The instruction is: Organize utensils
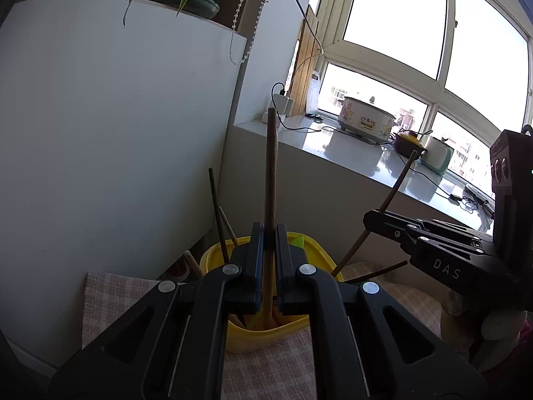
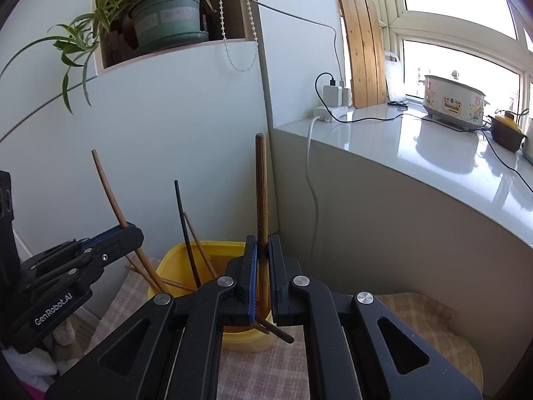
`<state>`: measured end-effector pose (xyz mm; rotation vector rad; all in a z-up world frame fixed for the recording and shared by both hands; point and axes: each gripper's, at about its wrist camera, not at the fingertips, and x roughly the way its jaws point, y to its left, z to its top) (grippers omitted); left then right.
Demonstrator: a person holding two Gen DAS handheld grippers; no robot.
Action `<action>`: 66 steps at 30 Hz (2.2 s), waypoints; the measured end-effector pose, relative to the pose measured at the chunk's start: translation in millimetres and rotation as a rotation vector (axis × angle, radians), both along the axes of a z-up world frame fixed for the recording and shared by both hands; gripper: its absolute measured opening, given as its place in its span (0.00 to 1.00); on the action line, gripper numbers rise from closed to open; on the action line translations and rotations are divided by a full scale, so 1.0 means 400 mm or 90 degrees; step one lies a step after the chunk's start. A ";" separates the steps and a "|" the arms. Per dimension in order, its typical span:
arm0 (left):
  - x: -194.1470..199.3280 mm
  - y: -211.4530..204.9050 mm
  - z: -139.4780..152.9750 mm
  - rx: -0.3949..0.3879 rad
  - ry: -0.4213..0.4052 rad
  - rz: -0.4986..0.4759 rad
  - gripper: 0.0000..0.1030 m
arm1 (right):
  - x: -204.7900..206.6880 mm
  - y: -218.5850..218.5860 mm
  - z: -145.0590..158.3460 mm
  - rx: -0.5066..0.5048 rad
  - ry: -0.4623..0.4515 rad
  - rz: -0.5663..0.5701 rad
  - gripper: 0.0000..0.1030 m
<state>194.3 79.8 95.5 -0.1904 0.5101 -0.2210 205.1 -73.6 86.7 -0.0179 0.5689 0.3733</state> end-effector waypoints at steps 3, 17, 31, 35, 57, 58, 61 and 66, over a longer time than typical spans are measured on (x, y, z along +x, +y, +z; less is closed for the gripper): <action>0.000 0.000 -0.009 -0.001 0.010 -0.004 0.04 | -0.003 0.004 -0.008 -0.012 -0.001 -0.001 0.04; -0.033 -0.001 -0.005 -0.002 0.013 0.004 0.07 | -0.053 -0.004 0.016 -0.023 -0.039 -0.012 0.36; -0.114 -0.045 0.025 0.031 -0.017 -0.010 0.19 | -0.173 -0.058 0.050 -0.021 -0.083 -0.039 0.36; -0.162 -0.063 0.024 0.046 -0.030 -0.010 0.20 | -0.215 -0.086 0.046 -0.014 -0.081 -0.046 0.37; -0.373 -0.141 -0.062 0.102 -0.029 0.042 0.97 | -0.346 -0.192 -0.033 -0.029 -0.093 -0.151 0.77; -0.377 -0.143 -0.061 0.106 -0.034 0.045 0.97 | -0.350 -0.196 -0.033 -0.030 -0.097 -0.158 0.77; -0.388 -0.158 -0.063 0.135 -0.037 0.061 1.00 | -0.357 -0.207 -0.029 -0.027 -0.105 -0.172 0.81; -0.392 -0.175 -0.077 0.153 -0.024 0.063 1.00 | -0.362 -0.217 -0.036 -0.022 -0.095 -0.174 0.81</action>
